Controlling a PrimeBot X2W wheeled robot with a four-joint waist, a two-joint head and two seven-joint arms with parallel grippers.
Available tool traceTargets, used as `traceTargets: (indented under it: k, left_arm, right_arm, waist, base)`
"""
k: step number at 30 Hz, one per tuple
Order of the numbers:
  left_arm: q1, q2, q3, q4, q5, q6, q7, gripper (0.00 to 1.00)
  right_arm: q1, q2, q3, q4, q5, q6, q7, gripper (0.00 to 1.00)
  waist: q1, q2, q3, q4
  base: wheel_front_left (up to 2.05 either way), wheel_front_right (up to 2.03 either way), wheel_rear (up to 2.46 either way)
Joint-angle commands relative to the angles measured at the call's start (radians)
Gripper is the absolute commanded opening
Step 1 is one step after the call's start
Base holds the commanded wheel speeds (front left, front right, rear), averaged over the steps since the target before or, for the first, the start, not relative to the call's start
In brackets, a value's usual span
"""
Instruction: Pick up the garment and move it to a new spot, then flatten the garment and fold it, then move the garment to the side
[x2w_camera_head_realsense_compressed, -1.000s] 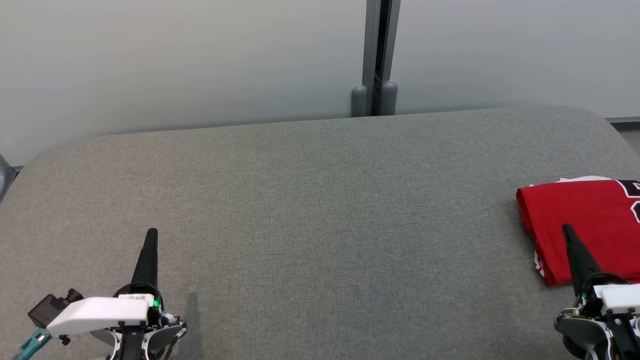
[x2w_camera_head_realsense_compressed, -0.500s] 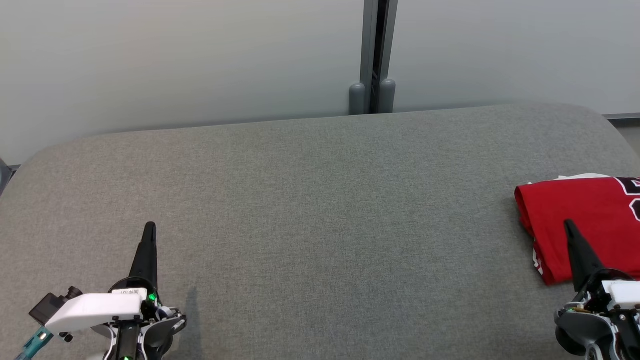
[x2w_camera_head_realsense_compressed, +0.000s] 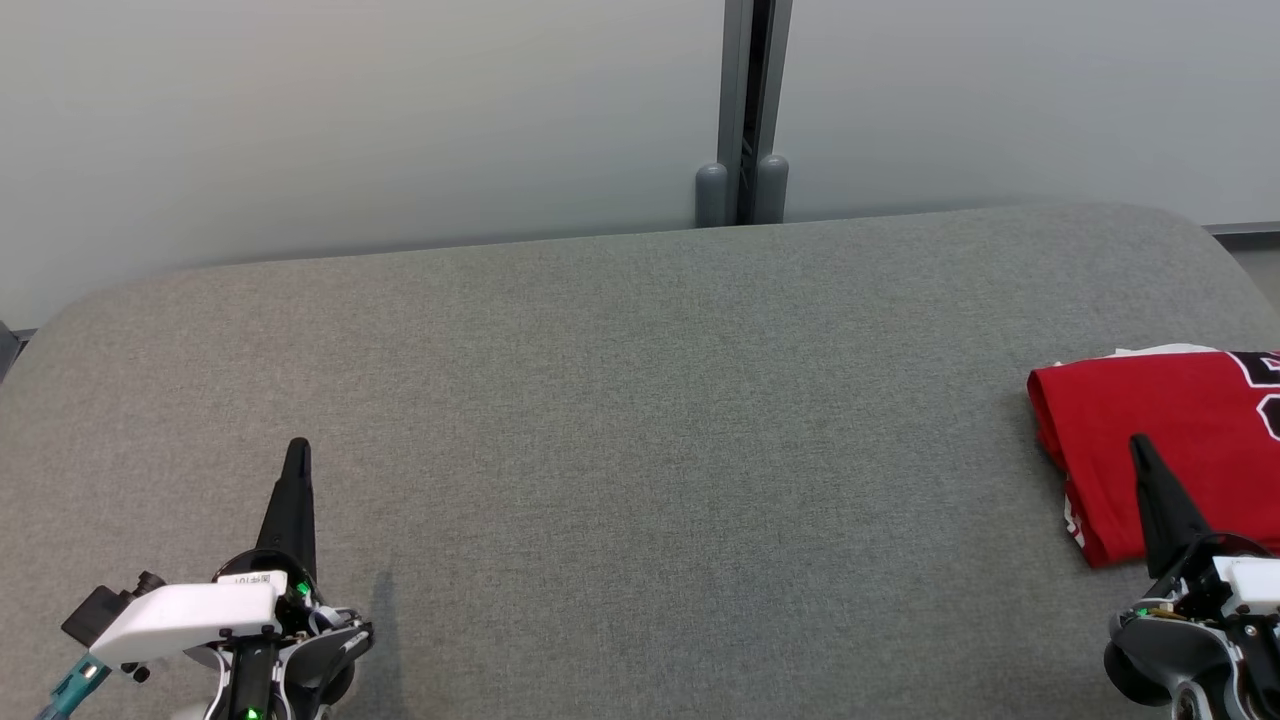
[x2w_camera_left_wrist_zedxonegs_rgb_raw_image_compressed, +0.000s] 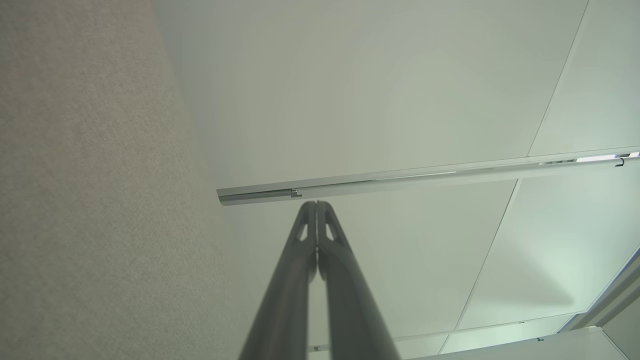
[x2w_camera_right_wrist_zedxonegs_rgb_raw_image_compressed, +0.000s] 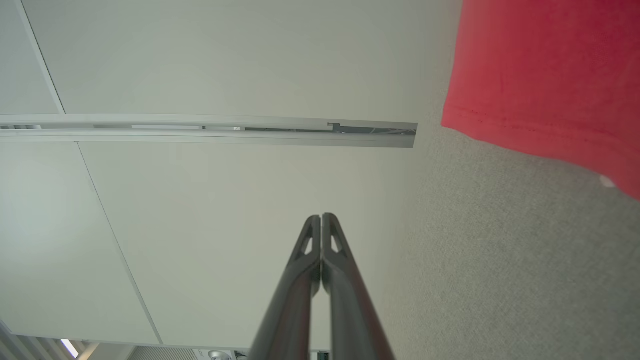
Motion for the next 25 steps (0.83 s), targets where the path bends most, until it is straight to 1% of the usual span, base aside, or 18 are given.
traceTargets:
  k: [1,25]
  left_arm:
    - [-0.017,0.002,0.005,0.002,-0.003,-0.004,0.005,0.0]
    - [-0.017,0.003,0.004,0.001,-0.003,-0.004,0.005,0.0]
  right_arm:
    - [-0.009,-0.009,-0.003,0.002,0.006,0.0,0.004,0.0]
    - [-0.008,-0.009,-0.003,0.002,0.006,0.0,0.003,0.0]
  waist:
    - [-0.0001,-0.0001,0.0,0.0]
    - [-0.0001,-0.0001,0.0,0.0]
  base:
    - [0.0,0.0,0.0]
    - [0.0,0.0,0.0]
